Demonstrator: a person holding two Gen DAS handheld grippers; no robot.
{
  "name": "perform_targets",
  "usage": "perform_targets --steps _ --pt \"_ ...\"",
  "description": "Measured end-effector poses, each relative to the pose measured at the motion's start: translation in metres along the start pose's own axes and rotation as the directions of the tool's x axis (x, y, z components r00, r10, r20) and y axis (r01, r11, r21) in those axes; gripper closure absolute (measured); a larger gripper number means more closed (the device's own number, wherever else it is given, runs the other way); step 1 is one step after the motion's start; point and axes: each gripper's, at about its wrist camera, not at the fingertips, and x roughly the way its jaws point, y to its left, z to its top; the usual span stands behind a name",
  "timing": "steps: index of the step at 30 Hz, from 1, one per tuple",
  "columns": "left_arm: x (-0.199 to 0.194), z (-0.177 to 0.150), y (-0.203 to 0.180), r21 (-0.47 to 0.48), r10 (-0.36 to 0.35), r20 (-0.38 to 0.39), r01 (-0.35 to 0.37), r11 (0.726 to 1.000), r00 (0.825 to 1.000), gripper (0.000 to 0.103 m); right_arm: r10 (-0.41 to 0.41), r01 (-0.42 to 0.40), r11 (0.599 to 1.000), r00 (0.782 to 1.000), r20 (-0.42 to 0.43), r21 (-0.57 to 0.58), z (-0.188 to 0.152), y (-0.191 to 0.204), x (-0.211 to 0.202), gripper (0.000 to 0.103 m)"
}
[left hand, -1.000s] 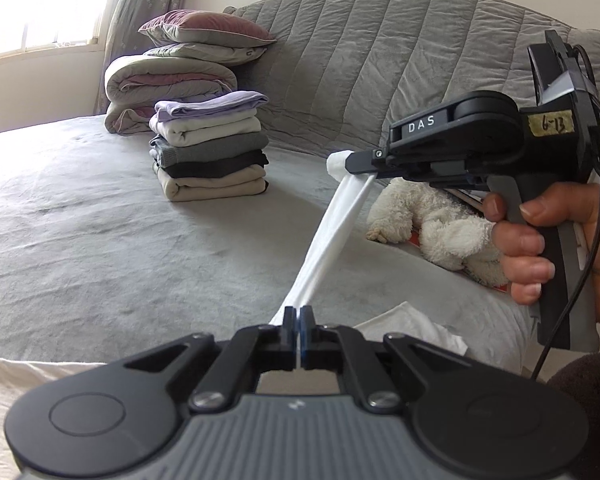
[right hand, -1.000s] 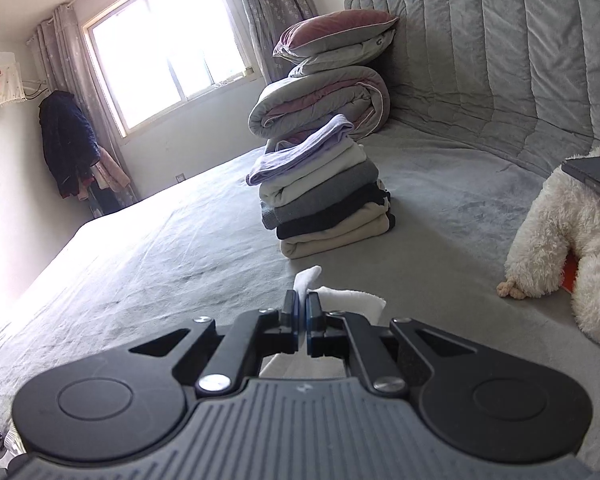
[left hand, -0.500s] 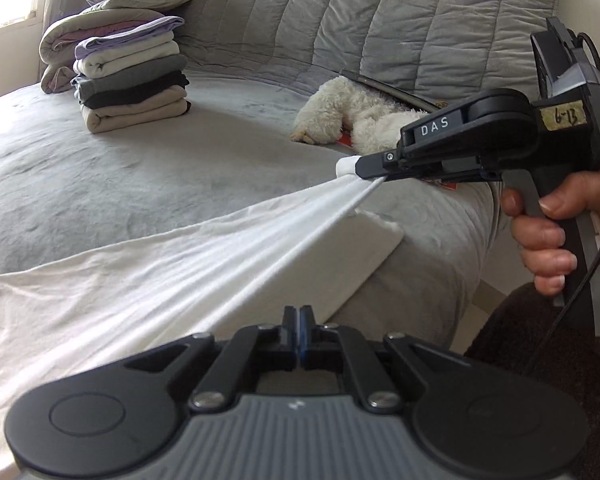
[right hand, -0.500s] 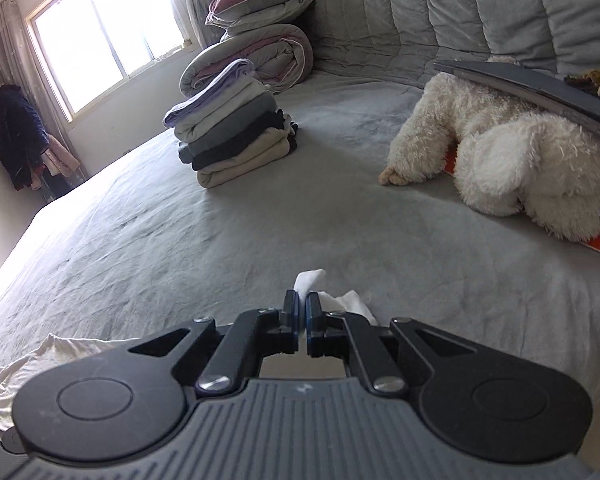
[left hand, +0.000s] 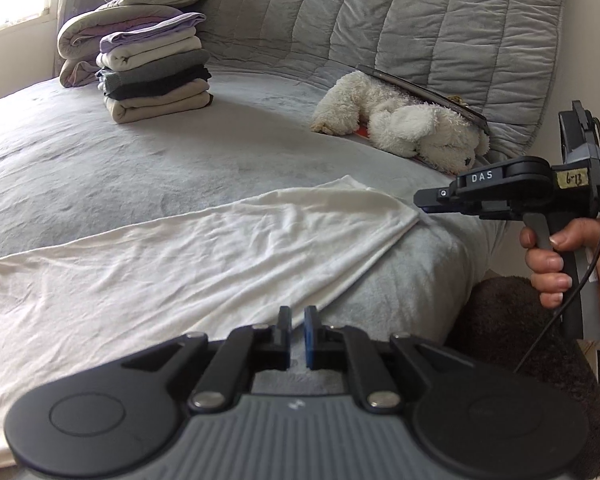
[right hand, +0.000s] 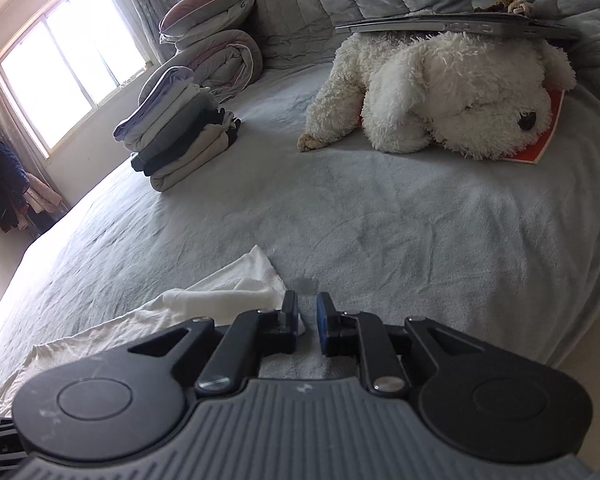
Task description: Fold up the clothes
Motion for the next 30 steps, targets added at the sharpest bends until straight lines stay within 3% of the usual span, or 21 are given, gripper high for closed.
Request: perform_targets --steps 8,20,22,24,30 --pt "-0.004 0.000 0.026 -0.079 0.063 0.014 -0.062 0.995 0.998 0.086 0.099 -0.109 0.973 0.993 -0.058 -0.206 0.015 0.032 0.024 0.086" --pt "0.004 -0.023 0.030 -0.083 0.059 0.038 -0.056 0.995 0.998 0.083 0.054 -0.138 0.854 0.982 -0.178 -0.501 0.018 0.057 0.053 0.086" --pt "0.003 -0.026 0.032 -0.090 0.053 0.047 -0.049 0.995 0.997 0.083 0.039 -0.138 0.835 0.980 -0.193 -0.532 0.017 0.059 0.056 0.081" --pt "0.003 -0.027 0.034 -0.103 0.045 0.053 -0.039 0.994 0.998 0.083 0.024 -0.133 0.811 0.980 -0.195 -0.570 0.014 0.061 0.057 0.066" --pt "0.003 -0.028 0.039 -0.136 0.021 0.063 -0.012 0.991 0.998 0.083 0.010 -0.140 0.776 0.978 -0.210 -0.615 0.016 0.064 0.065 0.066"
